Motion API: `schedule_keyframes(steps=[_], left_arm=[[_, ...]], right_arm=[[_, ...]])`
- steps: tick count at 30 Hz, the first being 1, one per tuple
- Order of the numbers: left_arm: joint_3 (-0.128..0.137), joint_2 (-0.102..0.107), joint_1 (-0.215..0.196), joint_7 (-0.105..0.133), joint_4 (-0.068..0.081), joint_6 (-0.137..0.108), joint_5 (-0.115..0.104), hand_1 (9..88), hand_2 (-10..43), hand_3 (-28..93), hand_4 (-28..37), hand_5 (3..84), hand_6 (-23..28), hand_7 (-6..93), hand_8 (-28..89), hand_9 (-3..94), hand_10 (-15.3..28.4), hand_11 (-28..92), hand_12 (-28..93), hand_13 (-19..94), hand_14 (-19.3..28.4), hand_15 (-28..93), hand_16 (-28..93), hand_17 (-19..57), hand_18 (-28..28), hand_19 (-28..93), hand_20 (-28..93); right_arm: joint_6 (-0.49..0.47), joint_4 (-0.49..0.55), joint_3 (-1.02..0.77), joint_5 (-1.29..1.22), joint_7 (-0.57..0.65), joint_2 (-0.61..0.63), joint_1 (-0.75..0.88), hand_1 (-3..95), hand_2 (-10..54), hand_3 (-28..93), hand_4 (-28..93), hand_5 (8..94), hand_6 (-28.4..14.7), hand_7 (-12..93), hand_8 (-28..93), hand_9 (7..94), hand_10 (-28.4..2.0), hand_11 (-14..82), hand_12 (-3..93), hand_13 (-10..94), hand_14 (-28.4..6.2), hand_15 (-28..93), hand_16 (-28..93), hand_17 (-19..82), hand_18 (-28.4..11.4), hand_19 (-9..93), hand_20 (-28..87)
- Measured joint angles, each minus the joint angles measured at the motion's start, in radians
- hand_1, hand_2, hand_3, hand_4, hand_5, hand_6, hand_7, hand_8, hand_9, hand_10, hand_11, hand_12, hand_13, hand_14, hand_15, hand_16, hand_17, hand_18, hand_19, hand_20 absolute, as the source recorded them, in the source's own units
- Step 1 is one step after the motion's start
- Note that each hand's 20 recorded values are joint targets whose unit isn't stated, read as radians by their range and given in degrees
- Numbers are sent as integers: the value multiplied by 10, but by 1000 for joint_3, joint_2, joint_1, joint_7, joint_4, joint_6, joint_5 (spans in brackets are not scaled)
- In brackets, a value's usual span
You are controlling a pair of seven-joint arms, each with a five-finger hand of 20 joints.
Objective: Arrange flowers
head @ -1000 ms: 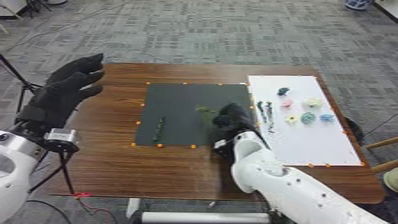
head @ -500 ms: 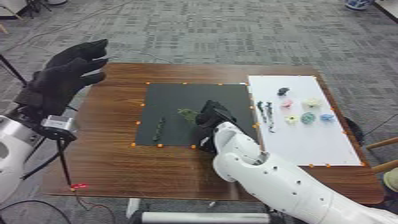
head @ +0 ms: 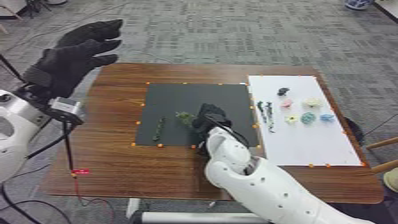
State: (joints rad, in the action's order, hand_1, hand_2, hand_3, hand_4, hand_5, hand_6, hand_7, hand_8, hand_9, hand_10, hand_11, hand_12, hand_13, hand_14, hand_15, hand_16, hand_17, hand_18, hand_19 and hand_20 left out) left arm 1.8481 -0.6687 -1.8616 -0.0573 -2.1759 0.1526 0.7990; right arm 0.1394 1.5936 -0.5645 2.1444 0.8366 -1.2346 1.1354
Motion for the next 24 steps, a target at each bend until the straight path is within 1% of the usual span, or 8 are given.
schedule_keyframes(steps=[2,7,13,16,22,24], left_arm=[[-14,1,10,0,3,2,0,255,-95,630,-283,189,14,201,-89,113,77,207,187,32,105,373,-59,-119,194,333,106],[-35,1,28,-1,9,8,-1,256,-95,630,-283,189,14,201,-90,113,77,206,188,32,105,374,-58,-119,194,332,105],[-34,3,29,-1,9,9,-1,256,-95,630,-283,189,15,200,-90,113,77,205,189,32,105,374,-59,-119,193,332,105],[-35,4,30,-1,9,10,-1,255,-95,630,-283,189,14,200,-90,113,77,205,190,32,105,374,-59,-119,194,332,105],[-32,4,27,-2,9,10,-1,254,-95,631,-283,189,14,202,-90,114,77,206,190,32,105,373,-59,-119,193,330,105],[-25,4,21,-1,8,10,-1,254,-95,631,-283,189,14,202,-90,113,78,206,190,32,105,374,-58,-119,193,331,105]], right_arm=[[-6,-4,7,29,7,-8,-1,417,-90,819,-236,837,19,410,217,862,-87,595,474,814,-91,819,435,395,-201,834,365],[-38,-16,1,64,22,-32,1,421,-93,824,-239,848,21,399,219,875,-83,592,469,832,-82,815,432,408,-204,842,362],[-98,-14,-47,51,27,-56,17,408,-85,830,-218,858,28,393,228,889,-78,593,471,846,-80,814,434,419,-205,851,355],[-124,-13,-103,39,27,-82,46,391,-62,840,-211,863,34,399,231,899,-78,599,474,859,-78,817,432,428,-204,855,349],[-132,7,-140,24,40,-99,76,361,-36,860,-189,873,34,409,220,911,-76,603,479,870,-77,821,429,436,-205,864,337],[-135,18,-140,6,43,-91,78,348,-18,857,-191,876,32,414,184,915,-75,601,480,872,-77,820,430,439,-205,870,327]])
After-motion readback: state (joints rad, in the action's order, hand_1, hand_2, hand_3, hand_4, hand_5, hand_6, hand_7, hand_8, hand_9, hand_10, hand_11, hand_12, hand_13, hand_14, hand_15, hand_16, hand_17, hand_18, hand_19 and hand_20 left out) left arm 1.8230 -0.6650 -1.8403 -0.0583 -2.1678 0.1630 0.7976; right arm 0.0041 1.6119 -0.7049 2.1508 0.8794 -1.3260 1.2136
